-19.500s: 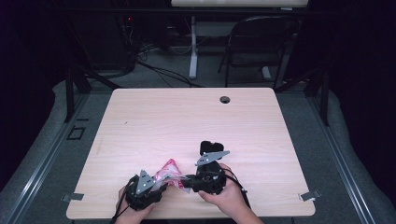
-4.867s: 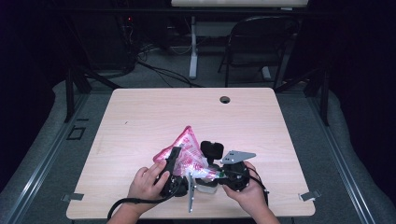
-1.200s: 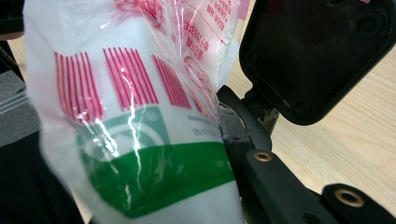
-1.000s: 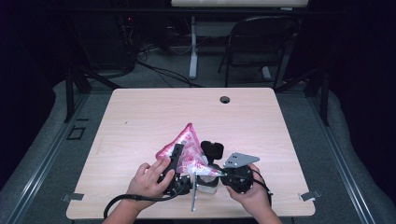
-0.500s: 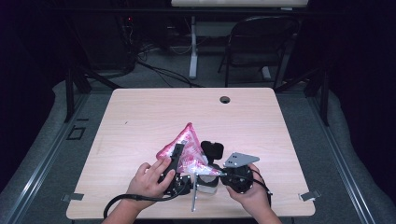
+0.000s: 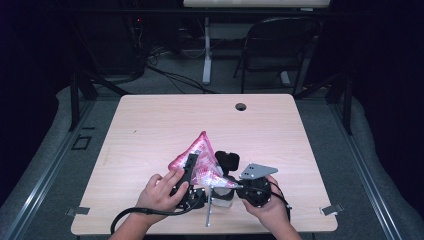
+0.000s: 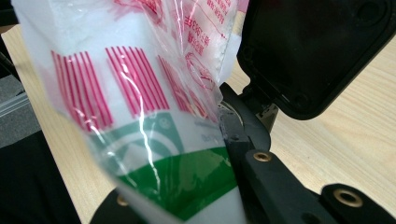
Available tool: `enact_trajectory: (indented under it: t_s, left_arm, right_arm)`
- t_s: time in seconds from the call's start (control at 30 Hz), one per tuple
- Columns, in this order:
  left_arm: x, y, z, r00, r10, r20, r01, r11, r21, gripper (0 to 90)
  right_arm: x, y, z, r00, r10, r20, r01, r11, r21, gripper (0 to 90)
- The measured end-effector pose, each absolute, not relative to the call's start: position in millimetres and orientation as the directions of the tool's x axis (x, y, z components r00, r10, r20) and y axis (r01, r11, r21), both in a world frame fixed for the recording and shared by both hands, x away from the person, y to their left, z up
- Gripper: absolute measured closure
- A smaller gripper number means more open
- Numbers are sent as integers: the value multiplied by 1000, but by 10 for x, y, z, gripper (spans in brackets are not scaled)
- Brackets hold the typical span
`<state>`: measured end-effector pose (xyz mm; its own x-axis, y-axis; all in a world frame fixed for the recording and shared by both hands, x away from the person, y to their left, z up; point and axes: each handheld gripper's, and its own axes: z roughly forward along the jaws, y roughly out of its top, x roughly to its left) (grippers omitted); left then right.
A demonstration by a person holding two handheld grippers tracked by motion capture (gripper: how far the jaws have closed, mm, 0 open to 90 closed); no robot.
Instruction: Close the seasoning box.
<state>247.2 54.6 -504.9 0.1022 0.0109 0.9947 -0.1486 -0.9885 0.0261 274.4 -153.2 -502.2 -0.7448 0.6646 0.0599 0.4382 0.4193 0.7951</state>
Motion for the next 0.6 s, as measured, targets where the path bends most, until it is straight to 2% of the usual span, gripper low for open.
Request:
enact_trajectory:
  t_s: [0.6]
  left_arm:
    - [2469, 536, -5021, 102, -16, 995, -149, -989, -1, 602]
  right_arm:
    - [2740, -1520, -5040, -743, 666, 64, 443, 418, 793, 900]
